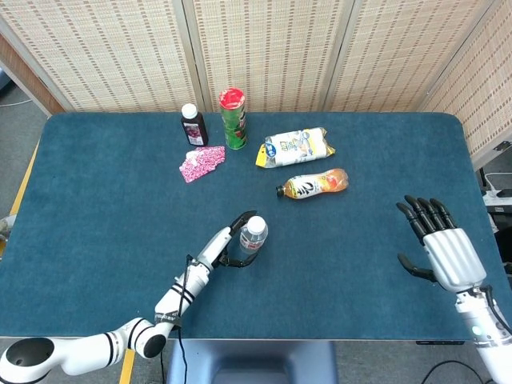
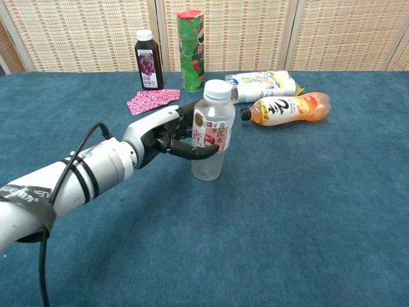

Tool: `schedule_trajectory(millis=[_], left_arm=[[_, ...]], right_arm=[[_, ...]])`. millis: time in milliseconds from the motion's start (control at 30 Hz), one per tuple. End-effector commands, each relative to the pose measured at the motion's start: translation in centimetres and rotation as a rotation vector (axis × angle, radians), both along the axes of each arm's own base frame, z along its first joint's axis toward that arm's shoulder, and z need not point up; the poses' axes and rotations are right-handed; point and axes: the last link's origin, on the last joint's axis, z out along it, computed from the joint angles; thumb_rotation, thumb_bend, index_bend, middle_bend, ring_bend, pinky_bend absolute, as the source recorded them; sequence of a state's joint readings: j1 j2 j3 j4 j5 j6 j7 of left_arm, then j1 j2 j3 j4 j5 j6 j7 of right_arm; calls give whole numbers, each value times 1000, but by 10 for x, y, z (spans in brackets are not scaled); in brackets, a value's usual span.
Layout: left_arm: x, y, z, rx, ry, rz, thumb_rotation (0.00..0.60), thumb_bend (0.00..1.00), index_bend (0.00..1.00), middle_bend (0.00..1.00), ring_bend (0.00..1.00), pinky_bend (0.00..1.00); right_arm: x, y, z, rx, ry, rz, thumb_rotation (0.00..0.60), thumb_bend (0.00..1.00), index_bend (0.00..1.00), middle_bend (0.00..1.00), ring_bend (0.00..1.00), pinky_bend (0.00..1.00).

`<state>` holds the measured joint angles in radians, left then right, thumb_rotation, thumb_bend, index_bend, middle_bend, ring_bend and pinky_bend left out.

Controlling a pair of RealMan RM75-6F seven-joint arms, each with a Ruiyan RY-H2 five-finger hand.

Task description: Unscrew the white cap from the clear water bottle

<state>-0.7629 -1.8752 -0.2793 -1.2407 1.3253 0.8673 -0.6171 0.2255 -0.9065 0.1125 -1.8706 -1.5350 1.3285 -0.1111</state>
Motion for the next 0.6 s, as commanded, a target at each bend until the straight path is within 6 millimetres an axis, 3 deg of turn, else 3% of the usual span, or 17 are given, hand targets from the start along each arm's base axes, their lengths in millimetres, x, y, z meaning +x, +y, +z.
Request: schedule_trajectory(millis=[33, 400, 500, 600], left_arm=[[3, 4, -7, -5, 16, 13, 600, 339, 115, 144, 6, 82], [4, 13, -10, 17, -44, 81, 600, 335, 416, 488, 261, 179], [7, 9, -8, -5, -86, 102, 600, 348, 426, 502, 270, 191], [11, 3, -8, 5, -67, 85, 600, 346, 427, 505, 271, 196]], right_arm=[[-1, -2, 1, 3, -1, -2, 537, 250, 0, 0, 0, 0], [10, -11, -3, 9, 18, 39, 538, 250, 0, 0, 0, 0], [29, -20, -9, 22, 19, 108, 537, 250, 18, 0, 0, 0], [58, -32, -17, 69, 11, 197, 538, 250, 123, 0, 0, 0]])
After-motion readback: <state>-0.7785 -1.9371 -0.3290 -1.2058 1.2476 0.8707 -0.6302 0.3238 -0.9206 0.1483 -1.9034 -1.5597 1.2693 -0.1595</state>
